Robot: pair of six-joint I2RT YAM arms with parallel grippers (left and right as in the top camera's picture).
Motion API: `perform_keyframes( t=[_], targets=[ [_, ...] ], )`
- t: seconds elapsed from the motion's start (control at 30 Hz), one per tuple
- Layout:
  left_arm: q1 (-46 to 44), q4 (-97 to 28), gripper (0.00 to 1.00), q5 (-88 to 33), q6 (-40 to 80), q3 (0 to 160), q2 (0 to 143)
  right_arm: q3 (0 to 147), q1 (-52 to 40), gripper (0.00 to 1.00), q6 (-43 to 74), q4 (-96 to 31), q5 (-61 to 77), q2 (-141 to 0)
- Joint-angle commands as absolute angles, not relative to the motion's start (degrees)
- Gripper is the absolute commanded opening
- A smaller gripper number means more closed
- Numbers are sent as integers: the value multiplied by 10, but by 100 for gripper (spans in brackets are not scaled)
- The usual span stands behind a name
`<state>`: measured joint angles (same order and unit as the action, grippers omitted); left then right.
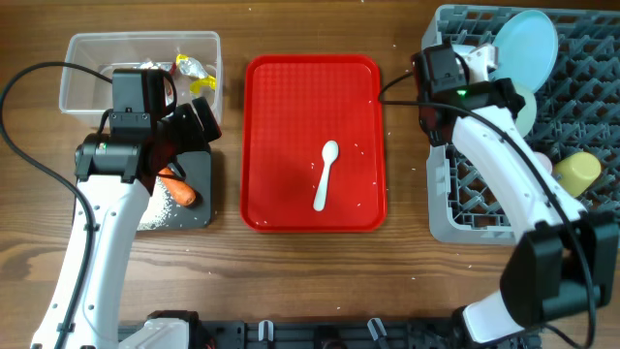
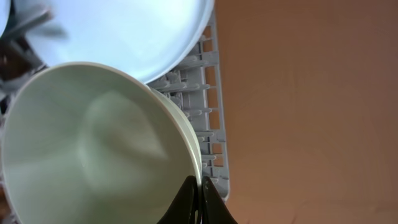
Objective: Sort waste into correct bins and load items into the dishwasher rack
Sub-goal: 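Carry the green bowl to the dish rack and set it down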
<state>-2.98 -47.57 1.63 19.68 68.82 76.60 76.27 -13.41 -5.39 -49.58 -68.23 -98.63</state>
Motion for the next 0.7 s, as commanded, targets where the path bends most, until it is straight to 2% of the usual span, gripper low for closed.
perform_keyframes(
  t=[0.0,0.3,0.67],
  targets=[
    [-27,-474,100,14,202,686,758,763,-134,4,-96,-481,-709,-1009],
    [-27,-474,100,14,202,686,758,763,-134,4,-225,-366,-707,-1023],
    [-27,-474,100,14,202,686,758,716,-135,4,-225,-371,-673,-1029]
  ],
)
